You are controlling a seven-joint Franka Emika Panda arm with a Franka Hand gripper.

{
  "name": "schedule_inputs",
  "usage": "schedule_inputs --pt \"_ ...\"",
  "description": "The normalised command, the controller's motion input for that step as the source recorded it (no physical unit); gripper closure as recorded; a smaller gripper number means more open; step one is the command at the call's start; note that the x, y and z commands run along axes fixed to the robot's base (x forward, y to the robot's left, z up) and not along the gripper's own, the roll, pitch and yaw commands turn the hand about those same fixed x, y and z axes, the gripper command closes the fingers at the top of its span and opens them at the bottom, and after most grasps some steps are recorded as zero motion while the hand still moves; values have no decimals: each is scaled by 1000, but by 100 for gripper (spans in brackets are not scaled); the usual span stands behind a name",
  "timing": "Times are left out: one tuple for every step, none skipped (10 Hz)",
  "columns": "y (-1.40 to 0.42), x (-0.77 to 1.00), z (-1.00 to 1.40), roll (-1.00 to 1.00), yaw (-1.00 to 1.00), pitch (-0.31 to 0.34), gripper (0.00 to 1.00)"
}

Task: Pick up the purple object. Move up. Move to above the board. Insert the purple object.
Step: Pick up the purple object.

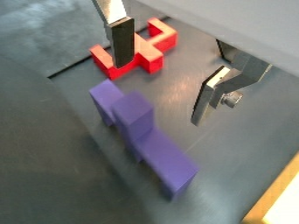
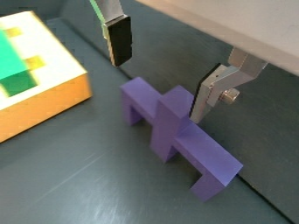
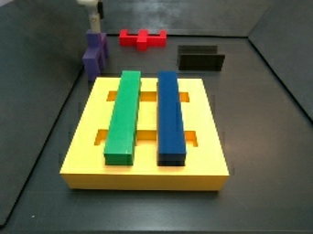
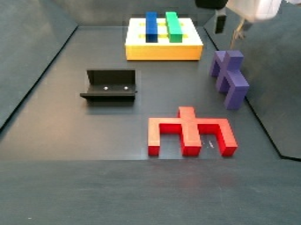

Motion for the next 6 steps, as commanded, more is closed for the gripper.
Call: schedule_inputs --pt "186 -369 -357 -59 -554 -46 0" --pt "331 -126 -386 -46 -291 -13 0" --pt "277 -120 -311 -4 -100 0 0" --pt "0 0 -243 0 0 -1 0" --pt "0 126 -237 0 0 0 0" --pt "0 60 -286 3 0 6 0"
